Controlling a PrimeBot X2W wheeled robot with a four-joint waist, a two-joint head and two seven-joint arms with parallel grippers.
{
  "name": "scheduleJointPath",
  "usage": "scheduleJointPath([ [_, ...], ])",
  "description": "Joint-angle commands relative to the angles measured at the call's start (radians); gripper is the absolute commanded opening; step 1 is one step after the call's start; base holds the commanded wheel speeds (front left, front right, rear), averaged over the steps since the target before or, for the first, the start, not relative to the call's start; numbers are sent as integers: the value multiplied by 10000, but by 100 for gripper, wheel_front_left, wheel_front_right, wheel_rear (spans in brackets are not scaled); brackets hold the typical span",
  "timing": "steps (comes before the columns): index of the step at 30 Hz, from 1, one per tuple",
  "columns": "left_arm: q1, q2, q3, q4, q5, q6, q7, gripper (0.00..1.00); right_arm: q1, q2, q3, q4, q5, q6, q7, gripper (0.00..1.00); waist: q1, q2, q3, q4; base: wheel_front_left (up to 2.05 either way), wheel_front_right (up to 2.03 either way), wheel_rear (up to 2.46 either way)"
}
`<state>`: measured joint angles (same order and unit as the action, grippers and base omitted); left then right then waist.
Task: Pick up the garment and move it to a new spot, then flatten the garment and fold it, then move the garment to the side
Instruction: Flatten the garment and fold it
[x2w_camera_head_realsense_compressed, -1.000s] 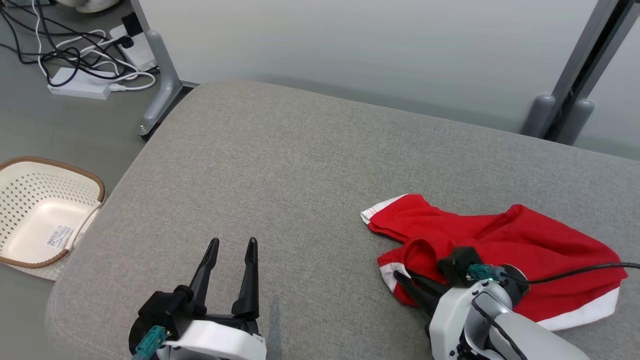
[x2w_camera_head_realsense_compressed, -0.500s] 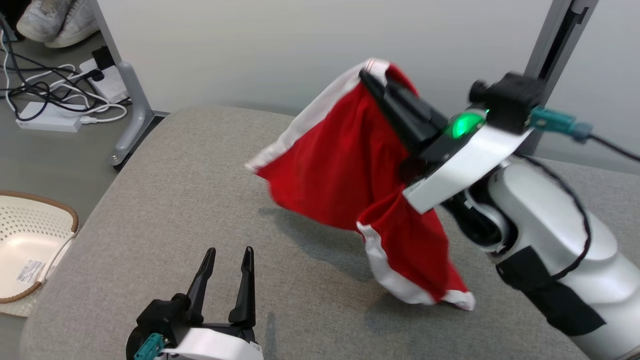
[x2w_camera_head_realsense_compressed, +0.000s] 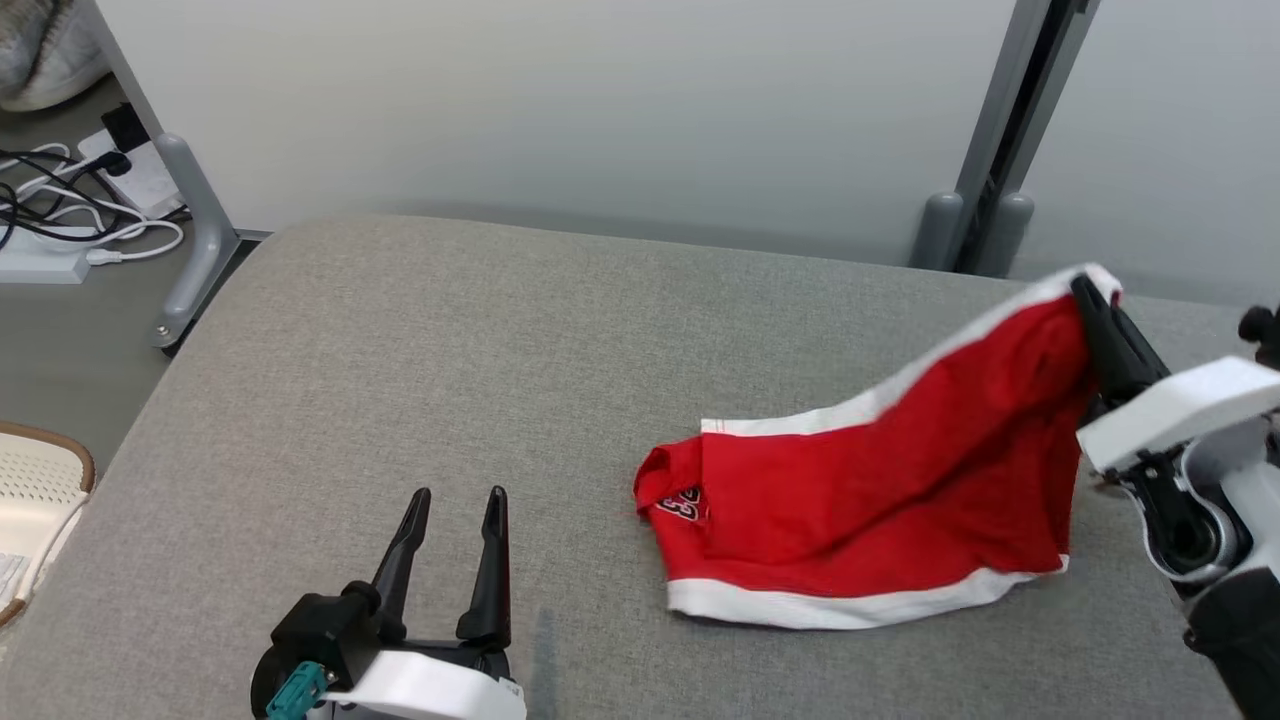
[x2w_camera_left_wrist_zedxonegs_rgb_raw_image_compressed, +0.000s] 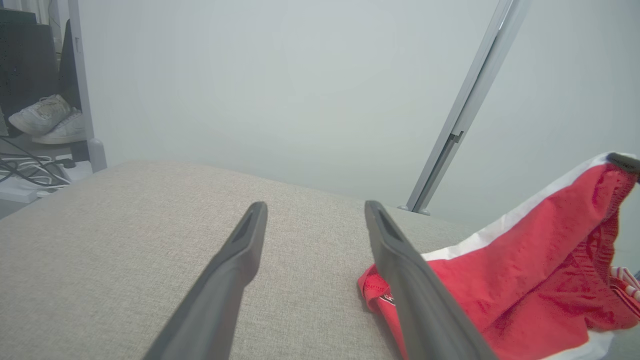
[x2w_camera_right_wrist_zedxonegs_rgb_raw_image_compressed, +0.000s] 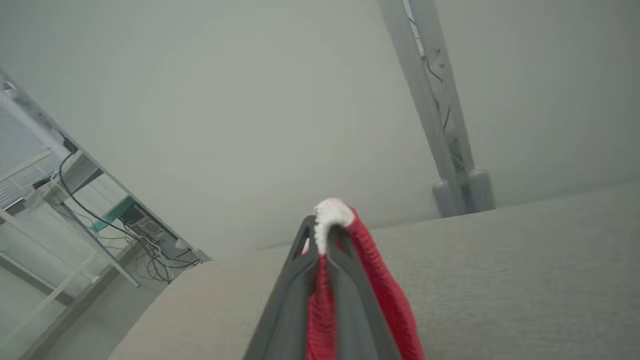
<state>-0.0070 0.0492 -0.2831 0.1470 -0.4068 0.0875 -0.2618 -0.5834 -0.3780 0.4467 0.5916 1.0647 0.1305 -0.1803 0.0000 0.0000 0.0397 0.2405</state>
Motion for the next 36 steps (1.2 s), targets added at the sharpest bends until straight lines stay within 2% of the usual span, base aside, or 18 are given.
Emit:
scheduleJointPath([
  [1, -139, 36, 16, 41, 44, -51, -36, 100, 164, -130, -145, 597, 102, 2, 128, 0, 0, 0, 136, -92, 0, 0, 0],
  [3, -236, 34, 22, 64, 67, -81, -36, 100, 239, -200, -163, 1467, 93, 4, 310, 0, 0, 0, 234, -117, 0, 0, 0],
  [4, -269, 36, 10, 84, 81, -92, -36, 100, 216, -267, -98, 1891, -76, 4, 306, 11, 0, 0, 287, -120, 0, 0, 0],
  [5, -295, 34, 0, 98, 92, -97, -36, 100, 164, -279, -35, 2226, -202, 4, 254, 47, 0, 0, 319, -121, 0, 0, 0],
  [6, -299, 34, -11, 104, 99, -115, -36, 100, 122, -227, -30, 2619, -227, 2, 314, 100, 0, 0, 345, -122, 0, 0, 0],
  [12, -316, 34, 46, 154, 115, -140, -36, 100, -317, -50, 82, 4223, -532, 2, 645, 100, 0, 0, 362, -185, 0, 0, 0],
  [18, -259, 34, 61, 165, 153, -88, -36, 100, -700, -197, 522, 4579, -1008, 2, 966, 100, 0, 0, 228, -397, 0, 0, 0],
  [21, -252, 36, 92, 119, 172, -86, -36, 100, -927, -354, 761, 4548, -1401, 2, 727, 100, 0, 0, 123, -557, 0, 0, 0],
  [26, -111, 36, 210, 38, 190, -56, -36, 100, -988, -520, 958, 3799, -2000, 2, -381, 100, 0, 0, -79, -818, 0, 0, 0],
  [30, -8, 36, 234, -11, 210, -65, -36, 100, -446, -567, 602, 2938, -2522, 2, -815, 100, 0, 0, -197, -1002, 0, 0, 0],
  [33, 8, 34, 248, -64, 206, -59, -36, 100, 201, -463, -187, 1902, -3209, 2, -858, 100, 0, 0, -217, -1129, 0, 0, 0],
  [36, 24, 34, 222, -74, 208, -91, -36, 100, 1496, 30, -1279, 798, -3859, 2, -853, 100, 0, 0, -219, -1198, 0, 0, 0],
])
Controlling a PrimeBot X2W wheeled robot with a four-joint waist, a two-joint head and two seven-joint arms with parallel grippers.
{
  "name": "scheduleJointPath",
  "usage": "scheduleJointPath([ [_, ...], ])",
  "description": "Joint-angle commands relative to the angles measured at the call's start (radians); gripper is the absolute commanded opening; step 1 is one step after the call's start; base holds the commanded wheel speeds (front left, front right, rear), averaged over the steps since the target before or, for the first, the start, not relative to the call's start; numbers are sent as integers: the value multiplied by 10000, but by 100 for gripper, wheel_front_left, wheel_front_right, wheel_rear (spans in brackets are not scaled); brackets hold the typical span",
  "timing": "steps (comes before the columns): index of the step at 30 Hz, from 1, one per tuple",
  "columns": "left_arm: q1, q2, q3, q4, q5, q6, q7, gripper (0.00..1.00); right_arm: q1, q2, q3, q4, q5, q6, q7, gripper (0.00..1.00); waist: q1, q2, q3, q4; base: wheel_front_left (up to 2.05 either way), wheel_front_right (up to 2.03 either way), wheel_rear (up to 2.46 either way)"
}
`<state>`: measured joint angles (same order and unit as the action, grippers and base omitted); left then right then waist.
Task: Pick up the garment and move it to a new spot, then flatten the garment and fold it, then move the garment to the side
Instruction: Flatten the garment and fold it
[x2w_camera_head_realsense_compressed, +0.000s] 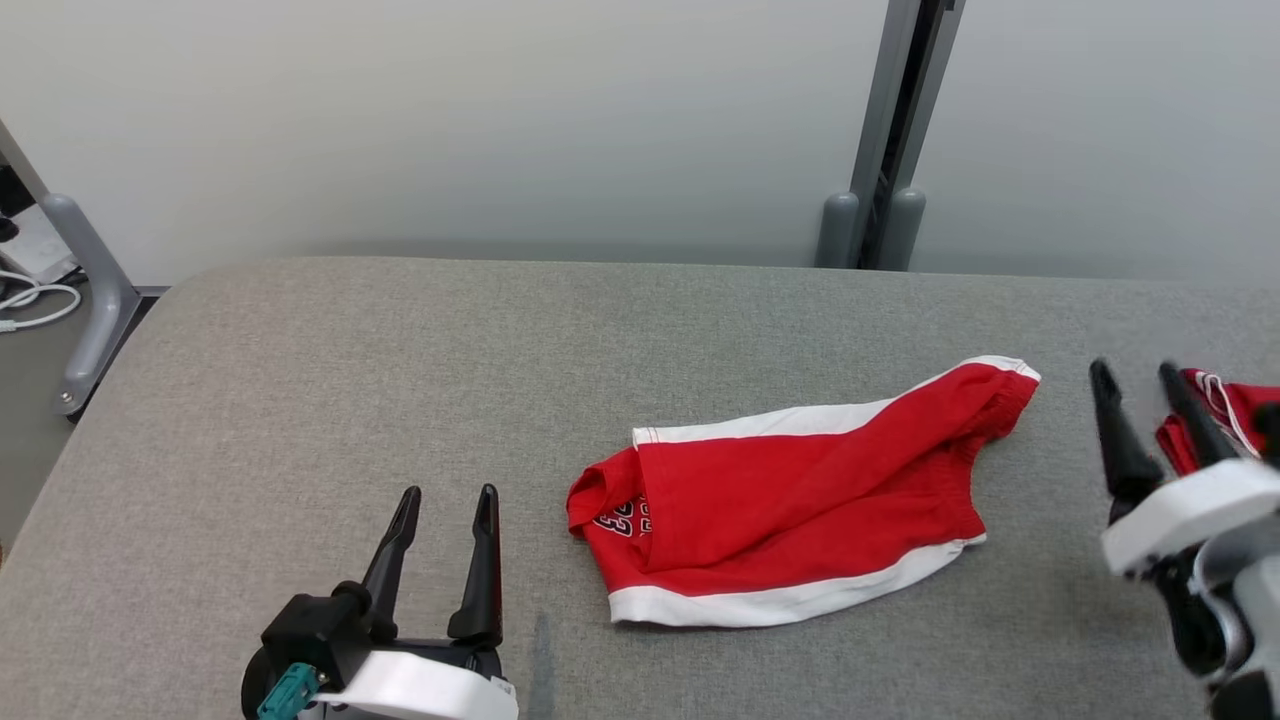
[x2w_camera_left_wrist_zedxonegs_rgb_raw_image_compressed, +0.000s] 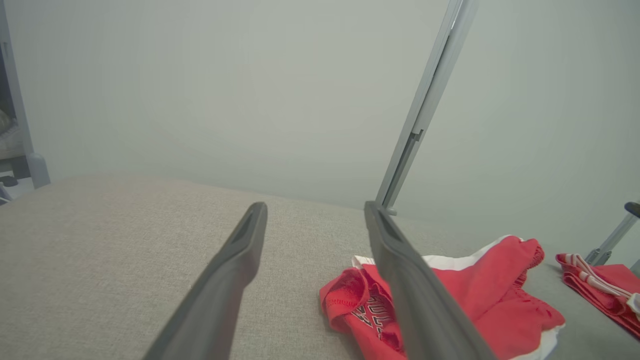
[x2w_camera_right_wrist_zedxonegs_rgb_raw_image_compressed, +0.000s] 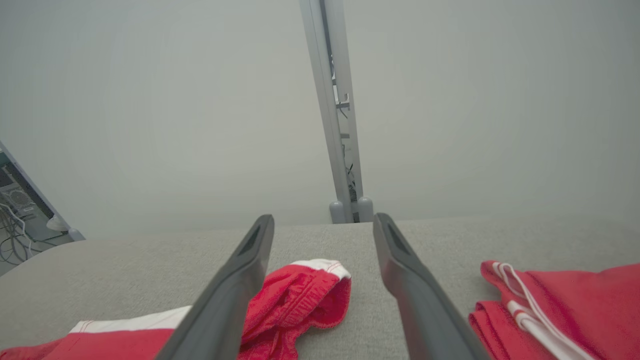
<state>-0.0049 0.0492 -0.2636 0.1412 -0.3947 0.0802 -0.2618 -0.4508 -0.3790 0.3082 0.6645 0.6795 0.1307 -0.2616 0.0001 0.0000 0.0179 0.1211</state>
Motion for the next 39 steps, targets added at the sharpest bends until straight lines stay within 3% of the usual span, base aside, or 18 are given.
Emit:
scheduleJointPath([
  [1, 12, 34, 17, -19, 86, -24, -36, 100, 547, 217, -174, -260, -213, 1, -41, 100, -1, 0, 2, -22, 0, 0, 0],
  [12, -17, 34, -118, 137, 169, -129, -36, 100, 2716, 1405, -1416, -1715, -1520, 1, 41, 100, -1, 0, 96, 40, 0, 0, 0],
  [27, -255, 40, -251, 251, 131, -144, -37, 100, 2765, 2243, -1807, -607, -709, 1, 1874, 100, -1, 0, 331, 558, 0, 0, 0],
  [39, -419, 34, -306, 253, 50, -106, -37, 100, 2124, 2423, -2100, 339, -82, 1, 1903, 100, -1, 0, 636, 1053, 0, 0, 0],
])
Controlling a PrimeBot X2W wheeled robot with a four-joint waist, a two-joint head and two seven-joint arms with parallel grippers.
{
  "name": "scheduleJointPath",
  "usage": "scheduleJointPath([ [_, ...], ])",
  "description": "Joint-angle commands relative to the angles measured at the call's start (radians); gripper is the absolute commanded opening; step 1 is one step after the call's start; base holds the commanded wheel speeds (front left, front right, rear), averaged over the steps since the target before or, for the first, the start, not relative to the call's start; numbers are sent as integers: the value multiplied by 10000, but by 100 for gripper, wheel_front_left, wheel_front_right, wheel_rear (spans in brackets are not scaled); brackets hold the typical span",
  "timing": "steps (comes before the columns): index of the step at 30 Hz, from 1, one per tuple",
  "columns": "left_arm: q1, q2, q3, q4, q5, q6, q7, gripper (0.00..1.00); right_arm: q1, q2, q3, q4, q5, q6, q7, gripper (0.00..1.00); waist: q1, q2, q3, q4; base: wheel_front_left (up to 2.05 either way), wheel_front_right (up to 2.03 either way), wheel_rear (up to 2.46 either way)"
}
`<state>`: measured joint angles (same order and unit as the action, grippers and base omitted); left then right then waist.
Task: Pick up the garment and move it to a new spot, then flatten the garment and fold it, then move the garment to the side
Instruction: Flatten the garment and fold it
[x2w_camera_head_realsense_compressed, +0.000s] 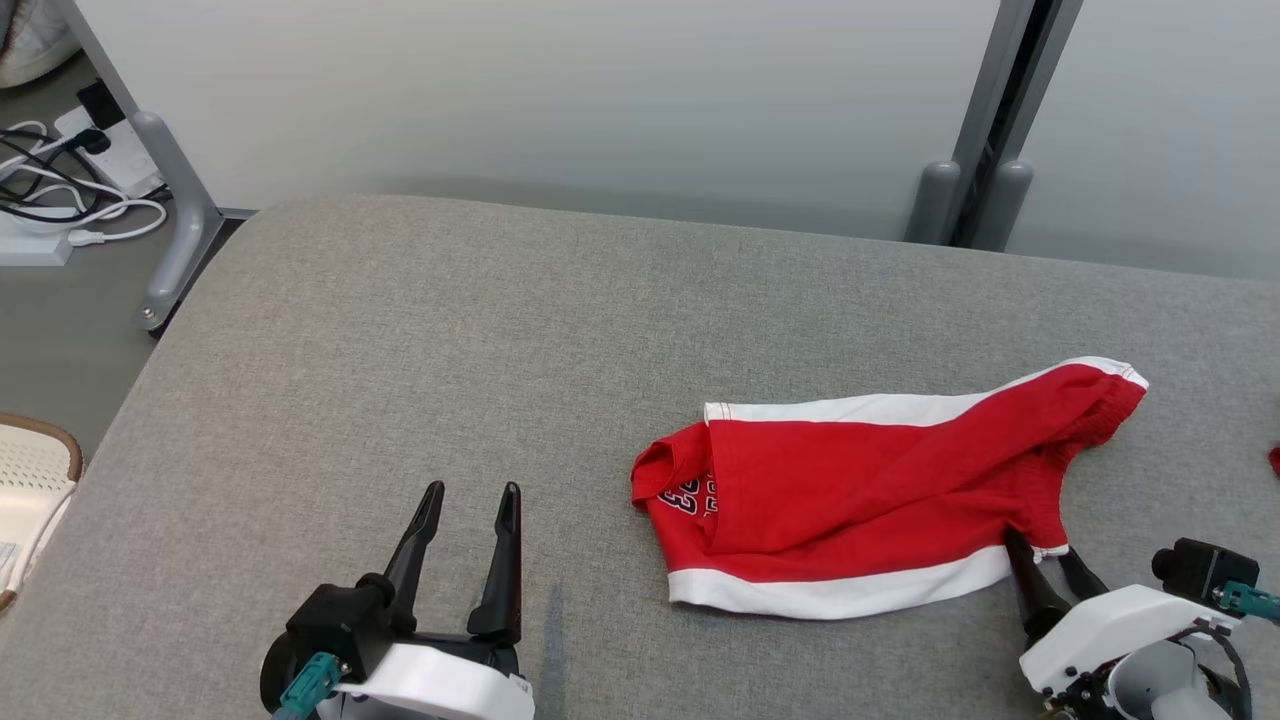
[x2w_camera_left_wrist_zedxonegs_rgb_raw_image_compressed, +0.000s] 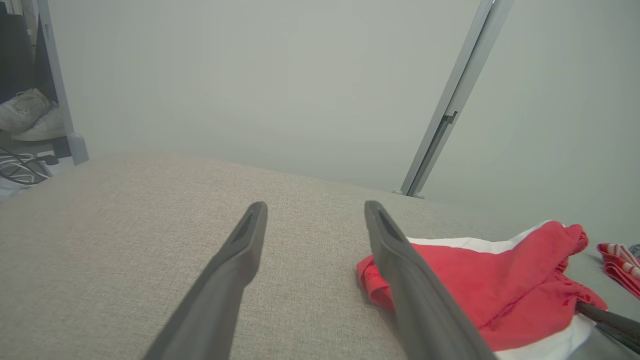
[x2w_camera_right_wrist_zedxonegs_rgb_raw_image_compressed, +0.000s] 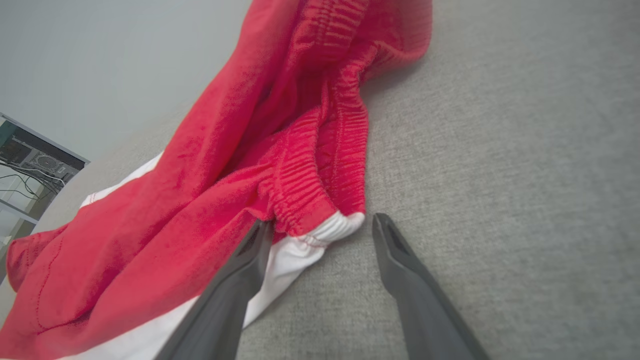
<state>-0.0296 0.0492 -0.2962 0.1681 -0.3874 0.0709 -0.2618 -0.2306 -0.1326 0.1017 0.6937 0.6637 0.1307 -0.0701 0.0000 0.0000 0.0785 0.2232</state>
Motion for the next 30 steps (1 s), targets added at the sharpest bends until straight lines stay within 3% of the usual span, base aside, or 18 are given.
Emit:
scheduleJointPath([
  [1, -193, 31, 14, -25, -31, -4, -37, 100, -142, -34, -67, 139, 99, 1, -33, 100, 0, 0, 53, 52, 0, 0, 0],
  [5, -217, 36, 25, -29, -29, 18, -37, 100, -354, -15, -41, 402, 195, 1, -129, 98, 0, 0, 102, 99, 0, 0, 0],
  [7, -209, 33, 23, -26, -25, 30, -37, 100, -440, -6, 18, 489, 240, 1, -195, 0, 0, 0, 99, 102, 0, 0, 0],
  [15, -15, 34, 141, -30, -53, 107, -37, 100, -230, -307, 69, 81, 389, 1, -562, 0, 0, 0, -119, -275, 0, 0, 0],
  [21, 125, 33, 137, -55, -133, 141, -37, 100, 376, -609, -389, -627, 146, 1, -228, 0, 0, 0, -356, -748, 0, 0, 0],
  [28, 186, 36, 99, -86, -222, 188, -37, 100, 991, -428, -835, -1277, -343, 1, 508, 0, 0, 0, -421, -1003, 0, 0, 0],
  [29, 172, 34, 89, -79, -205, 182, -37, 100, 1030, -412, -899, -1407, -445, 1, 568, 74, 0, 0, -410, -1023, 0, 0, 0],
  [30, 157, 37, 75, -60, -202, 164, -37, 100, 1086, -365, -1055, -1505, -541, 1, 586, 100, 0, 0, -401, -1041, 0, 0, 0],
])
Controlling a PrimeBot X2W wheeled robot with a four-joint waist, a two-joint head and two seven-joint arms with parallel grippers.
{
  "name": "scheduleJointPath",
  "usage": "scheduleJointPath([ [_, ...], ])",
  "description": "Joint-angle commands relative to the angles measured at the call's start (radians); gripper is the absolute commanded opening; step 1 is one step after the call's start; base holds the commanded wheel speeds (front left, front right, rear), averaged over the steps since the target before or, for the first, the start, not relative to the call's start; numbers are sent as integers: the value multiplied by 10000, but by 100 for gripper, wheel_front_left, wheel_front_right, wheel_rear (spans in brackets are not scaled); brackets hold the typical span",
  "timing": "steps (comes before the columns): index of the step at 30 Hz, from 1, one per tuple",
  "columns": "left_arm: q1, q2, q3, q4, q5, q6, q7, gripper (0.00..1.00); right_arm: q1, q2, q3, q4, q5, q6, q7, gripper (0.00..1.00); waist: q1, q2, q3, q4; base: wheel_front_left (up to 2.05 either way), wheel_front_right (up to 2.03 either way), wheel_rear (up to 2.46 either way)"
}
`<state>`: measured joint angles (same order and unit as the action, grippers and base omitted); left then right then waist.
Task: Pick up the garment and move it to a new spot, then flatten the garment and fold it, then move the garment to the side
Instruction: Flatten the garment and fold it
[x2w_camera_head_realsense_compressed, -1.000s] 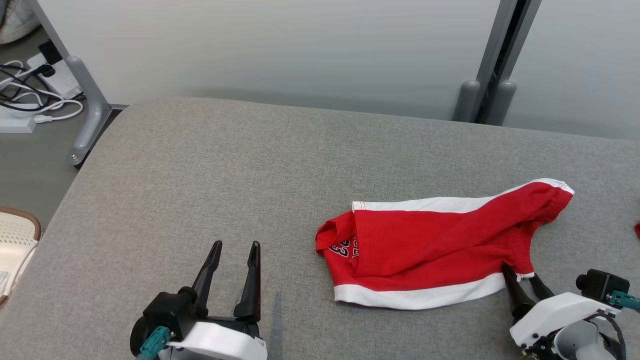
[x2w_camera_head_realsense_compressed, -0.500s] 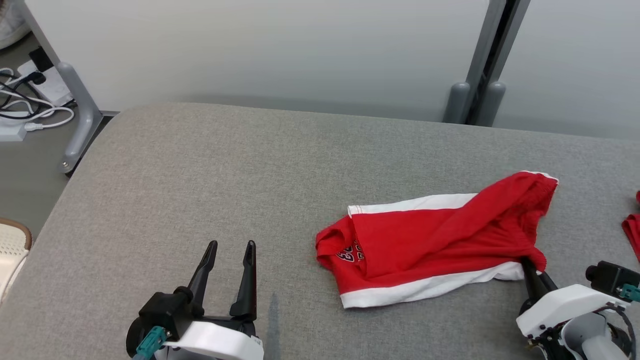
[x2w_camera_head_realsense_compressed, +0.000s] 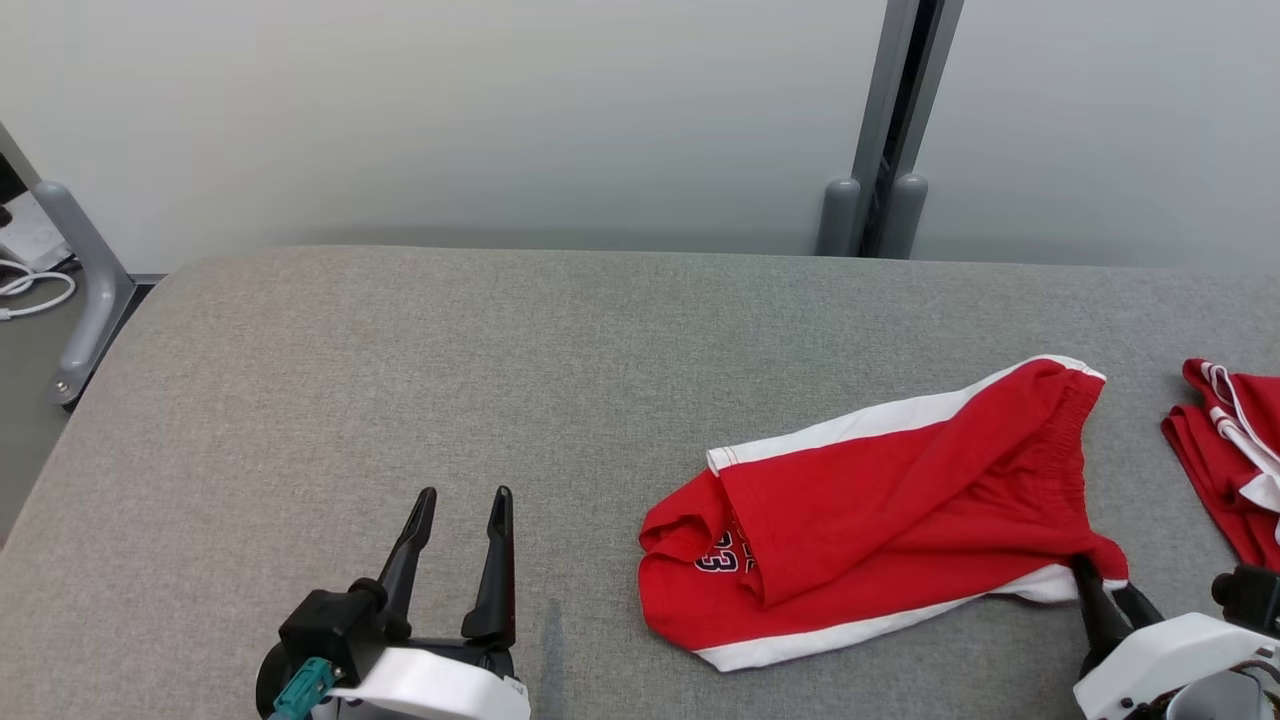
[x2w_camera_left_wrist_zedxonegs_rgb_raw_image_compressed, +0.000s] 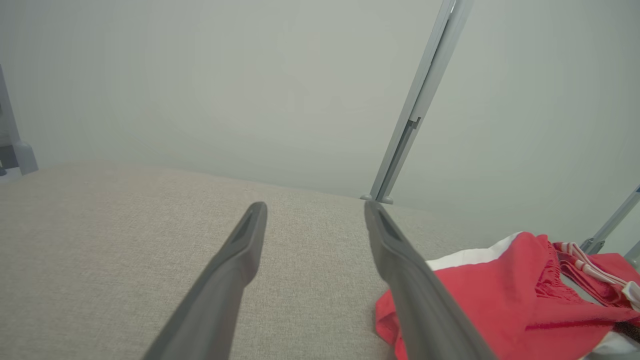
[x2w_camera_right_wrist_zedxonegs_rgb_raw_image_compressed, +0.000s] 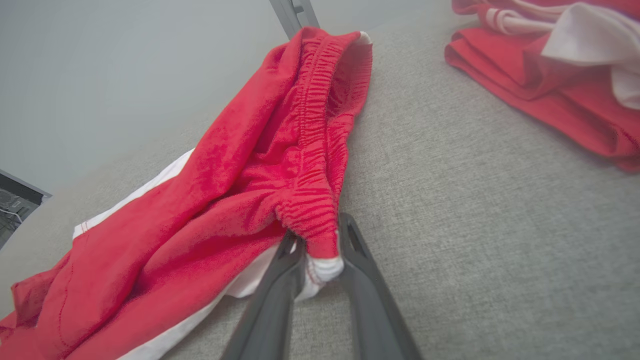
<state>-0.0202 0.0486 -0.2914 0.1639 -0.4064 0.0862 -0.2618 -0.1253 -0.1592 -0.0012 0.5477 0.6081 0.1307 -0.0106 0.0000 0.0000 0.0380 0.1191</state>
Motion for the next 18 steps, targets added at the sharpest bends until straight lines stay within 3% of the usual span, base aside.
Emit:
scheduleJointPath([
  [1, 49, 43, 14, 3, -3, -8, -37, 100, 75, -32, -101, -115, -166, 1, 45, 100, 0, 0, 12, -12, 0, 0, 0],
  [8, -6, 40, 24, 73, 46, -63, -37, 100, 192, 337, 108, -1327, -998, 1, 107, 100, 0, 0, 23, -33, 0, 0, 0],
  [18, 58, 43, 47, 77, 129, -113, -37, 100, 536, 10, 2263, -3281, -1112, 1, -976, 100, 0, 0, -14, 26, 0, 0, 0],
])
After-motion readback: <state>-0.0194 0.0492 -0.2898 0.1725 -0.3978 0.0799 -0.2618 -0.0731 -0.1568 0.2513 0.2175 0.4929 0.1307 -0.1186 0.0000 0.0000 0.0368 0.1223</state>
